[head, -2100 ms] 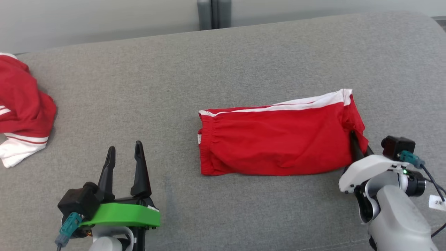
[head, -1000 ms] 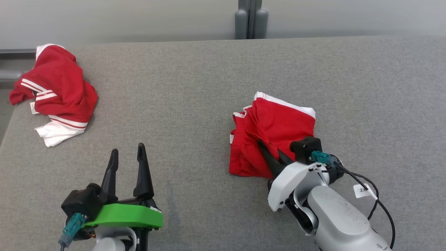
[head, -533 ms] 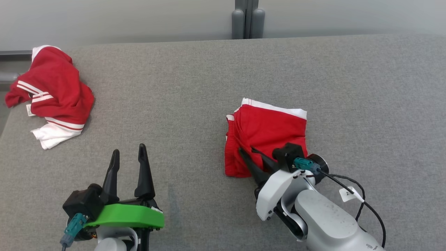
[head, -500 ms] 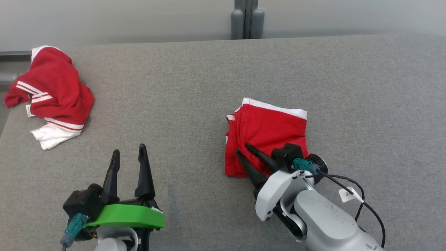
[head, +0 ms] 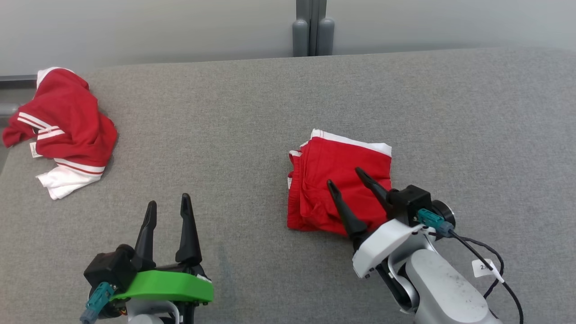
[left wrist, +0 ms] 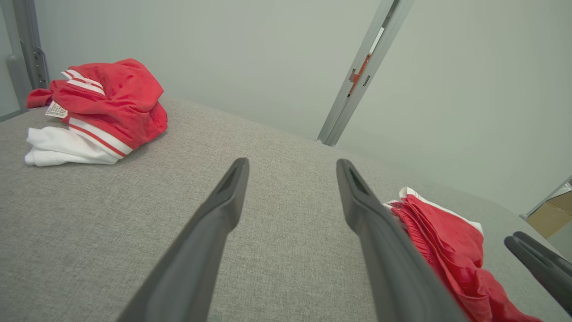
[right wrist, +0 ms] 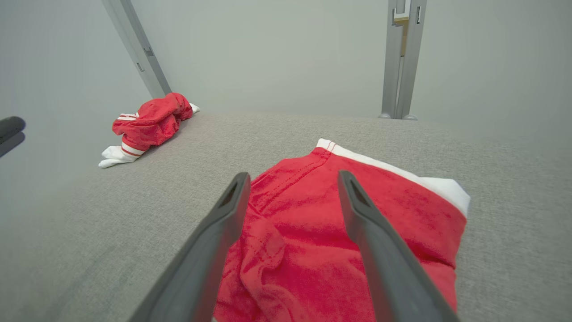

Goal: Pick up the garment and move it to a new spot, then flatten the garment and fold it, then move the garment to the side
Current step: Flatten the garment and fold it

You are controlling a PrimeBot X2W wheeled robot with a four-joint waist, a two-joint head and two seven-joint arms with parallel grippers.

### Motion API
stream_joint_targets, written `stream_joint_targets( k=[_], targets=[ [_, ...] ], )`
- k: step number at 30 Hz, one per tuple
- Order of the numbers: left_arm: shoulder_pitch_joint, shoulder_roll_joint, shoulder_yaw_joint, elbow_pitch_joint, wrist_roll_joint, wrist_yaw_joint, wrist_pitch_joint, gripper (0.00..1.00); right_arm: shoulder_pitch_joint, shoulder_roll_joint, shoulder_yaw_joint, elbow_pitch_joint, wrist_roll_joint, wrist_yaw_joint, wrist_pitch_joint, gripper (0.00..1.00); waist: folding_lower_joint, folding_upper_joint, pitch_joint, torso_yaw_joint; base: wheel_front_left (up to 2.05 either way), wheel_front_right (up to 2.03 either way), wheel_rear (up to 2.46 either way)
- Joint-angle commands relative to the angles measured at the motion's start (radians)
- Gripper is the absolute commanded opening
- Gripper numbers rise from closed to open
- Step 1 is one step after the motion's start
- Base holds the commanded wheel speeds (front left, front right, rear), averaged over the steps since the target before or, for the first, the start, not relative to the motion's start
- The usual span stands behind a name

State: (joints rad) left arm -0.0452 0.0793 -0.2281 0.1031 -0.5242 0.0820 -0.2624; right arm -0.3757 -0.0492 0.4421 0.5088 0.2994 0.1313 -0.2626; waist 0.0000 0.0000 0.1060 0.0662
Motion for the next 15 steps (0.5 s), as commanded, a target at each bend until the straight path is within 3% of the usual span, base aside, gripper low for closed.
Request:
stream_joint_targets(
  k=[1, 3, 4, 5, 6, 11, 15],
  targets=[
    [0.015, 0.001, 0.000, 0.000, 0.010, -0.004, -0.003, 1.00, 0.021, -0.002, -0.024, -0.005, -0.033, -0.001, -0.003, 1.00, 0.0000, 0.0000, 0.000, 0.000, 0.00, 0.00, 0.00],
    [0.013, 0.001, -0.005, 0.001, 0.012, -0.004, -0.003, 1.00, 0.029, -0.001, -0.050, -0.002, -0.057, -0.001, -0.003, 1.00, 0.0000, 0.0000, 0.003, 0.001, 0.00, 0.00, 0.00],
    [0.000, 0.000, -0.012, 0.004, 0.011, -0.008, -0.003, 1.00, 0.002, -0.001, -0.047, 0.059, -0.117, -0.001, 0.001, 0.24, 0.0000, 0.0000, 0.015, 0.011, 0.00, 0.00, 0.00],
    [-0.004, 0.000, -0.014, 0.006, 0.012, -0.008, -0.003, 1.00, -0.007, -0.002, -0.043, 0.080, -0.122, -0.001, 0.003, 0.05, 0.0000, 0.0000, 0.018, 0.016, 0.00, 0.00, 0.00],
    [-0.008, 0.000, -0.015, 0.007, 0.012, -0.008, -0.003, 1.00, -0.018, -0.002, -0.041, 0.097, -0.139, -0.001, 0.003, 0.00, 0.0000, 0.0000, 0.021, 0.020, 0.00, 0.00, 0.00],
    [-0.016, 0.001, -0.008, 0.009, 0.007, -0.005, -0.003, 1.00, -0.063, -0.002, -0.097, 0.181, -0.199, -0.001, -0.001, 0.00, 0.0000, 0.0000, 0.031, 0.045, 0.00, 0.00, 0.00],
    [-0.021, -0.001, -0.008, 0.013, 0.007, -0.009, -0.003, 1.00, -0.068, -0.001, -0.032, 0.229, -0.180, -0.001, -0.001, 0.00, 0.0000, 0.0000, 0.035, 0.058, 0.00, 0.00, 0.00]
  ],
)
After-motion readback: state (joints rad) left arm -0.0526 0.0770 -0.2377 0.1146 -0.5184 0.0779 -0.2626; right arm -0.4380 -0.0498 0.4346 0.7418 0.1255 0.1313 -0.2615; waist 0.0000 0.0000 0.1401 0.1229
